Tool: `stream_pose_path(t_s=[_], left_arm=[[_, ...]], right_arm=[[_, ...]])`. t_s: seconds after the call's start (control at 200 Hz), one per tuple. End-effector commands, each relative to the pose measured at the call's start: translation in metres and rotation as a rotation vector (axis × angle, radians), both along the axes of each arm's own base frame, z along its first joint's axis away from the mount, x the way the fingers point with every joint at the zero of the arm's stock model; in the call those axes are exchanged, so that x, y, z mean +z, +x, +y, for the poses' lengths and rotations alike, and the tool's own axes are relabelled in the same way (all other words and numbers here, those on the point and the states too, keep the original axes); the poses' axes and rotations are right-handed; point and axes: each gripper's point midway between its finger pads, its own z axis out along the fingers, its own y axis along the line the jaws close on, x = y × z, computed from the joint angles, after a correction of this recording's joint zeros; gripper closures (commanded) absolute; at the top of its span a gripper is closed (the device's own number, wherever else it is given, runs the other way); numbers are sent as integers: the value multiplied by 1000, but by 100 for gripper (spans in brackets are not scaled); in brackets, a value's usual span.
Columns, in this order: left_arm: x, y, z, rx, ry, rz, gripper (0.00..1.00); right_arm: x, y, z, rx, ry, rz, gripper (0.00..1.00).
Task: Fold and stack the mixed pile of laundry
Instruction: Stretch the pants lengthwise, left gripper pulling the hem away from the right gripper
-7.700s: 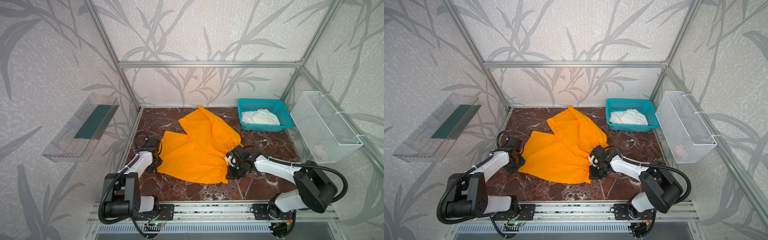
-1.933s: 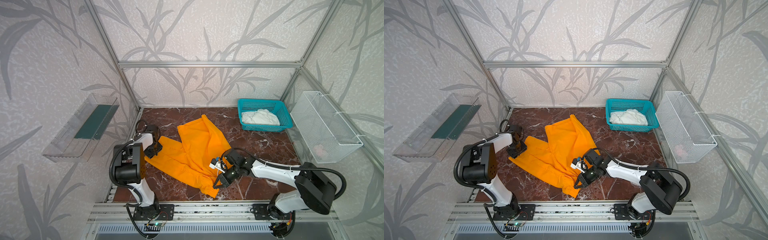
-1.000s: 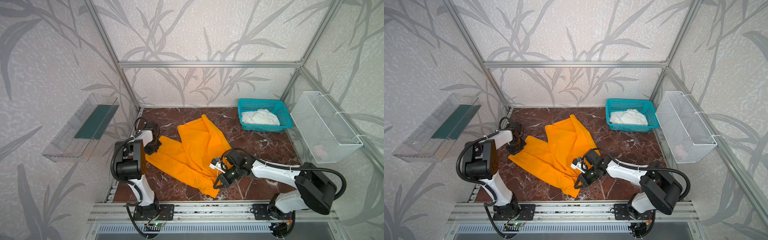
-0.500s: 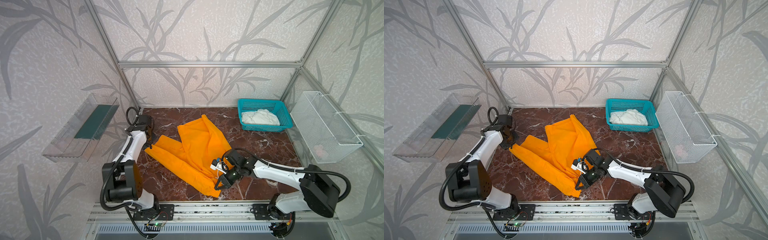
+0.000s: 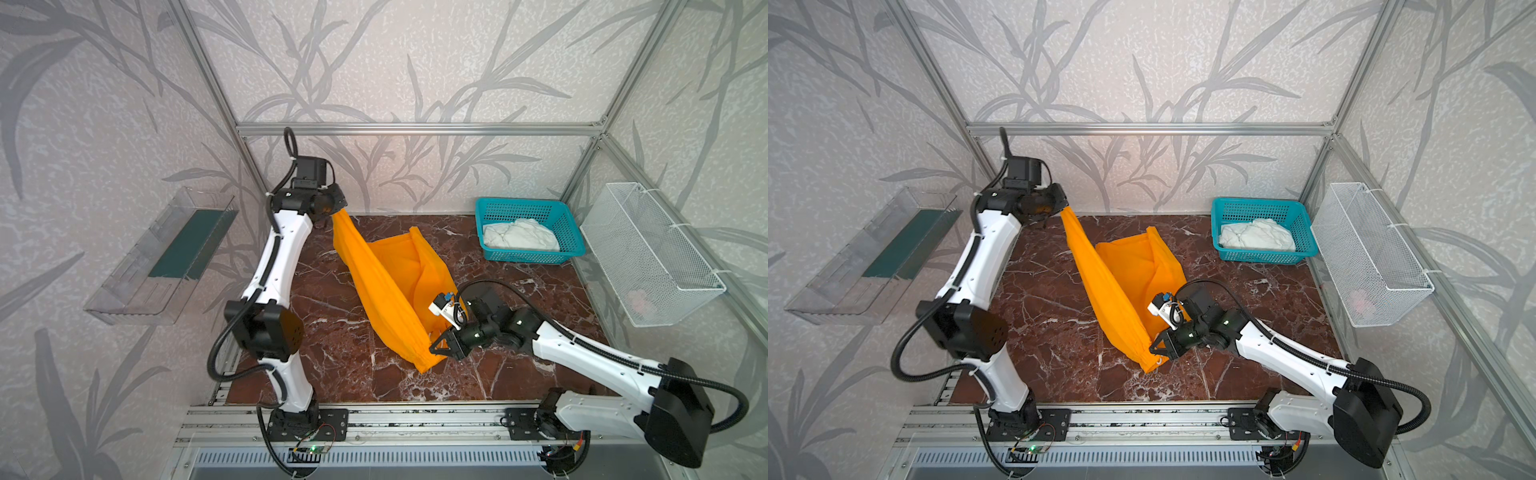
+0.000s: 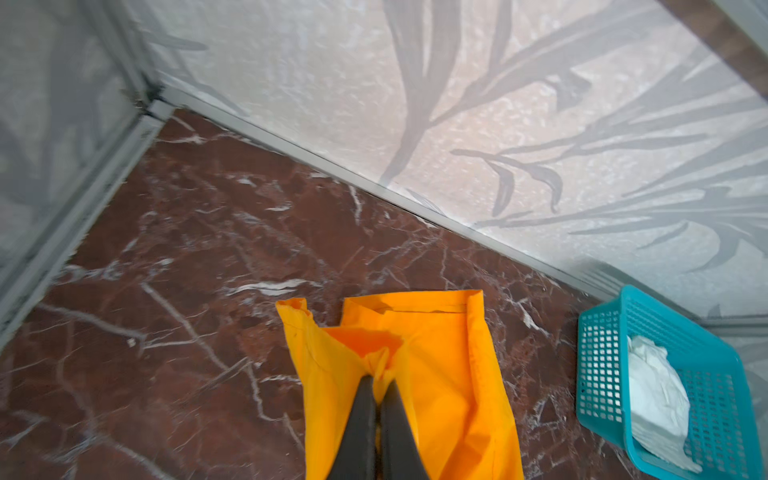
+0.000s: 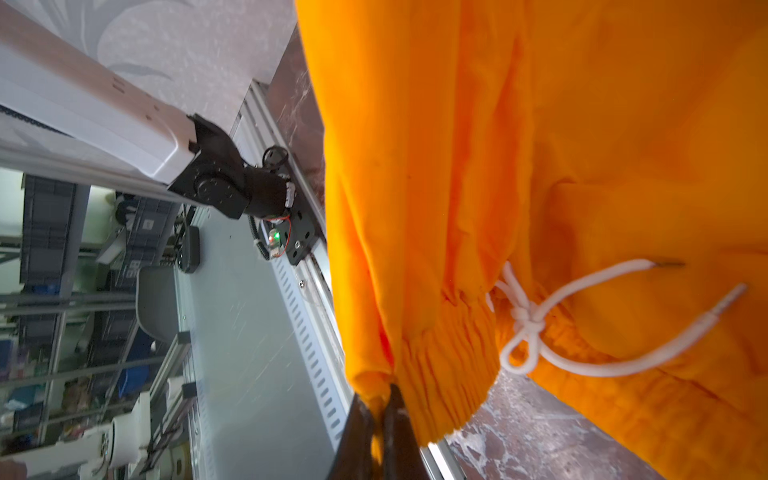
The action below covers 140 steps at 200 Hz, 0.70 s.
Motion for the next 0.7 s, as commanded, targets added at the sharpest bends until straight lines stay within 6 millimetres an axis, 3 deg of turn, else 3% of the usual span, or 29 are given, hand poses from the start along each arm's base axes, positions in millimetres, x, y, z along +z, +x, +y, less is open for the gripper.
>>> stream_pose_path(t_s=[0.0,0.15,0.255,0.42,0.535,0.6,0.695], left_arm=[[-20,30,-33,-91,12,39,100],[-28,74,-96,-241,-57,-40,100],[-49,96,-134,-327,-155,-80,100],[-99,111,-170,-397,-213,-64,100],[-121,114,-189,-434,-248,-43,100],[-130,118,-194,-432,-267,-45,87],[-140,120,-195,-430,-268,-35,49]], right_arm=[[-5,17,-24,-155,-61,33,100],[-8,29,-45,-242,-106,38,100],[-12,35,-54,-295,-136,47,100],[-29,45,-76,-423,-236,39,100],[-47,56,-97,-540,-329,28,100],[-59,63,-107,-604,-357,51,100],[-79,69,-115,-649,-384,105,100]])
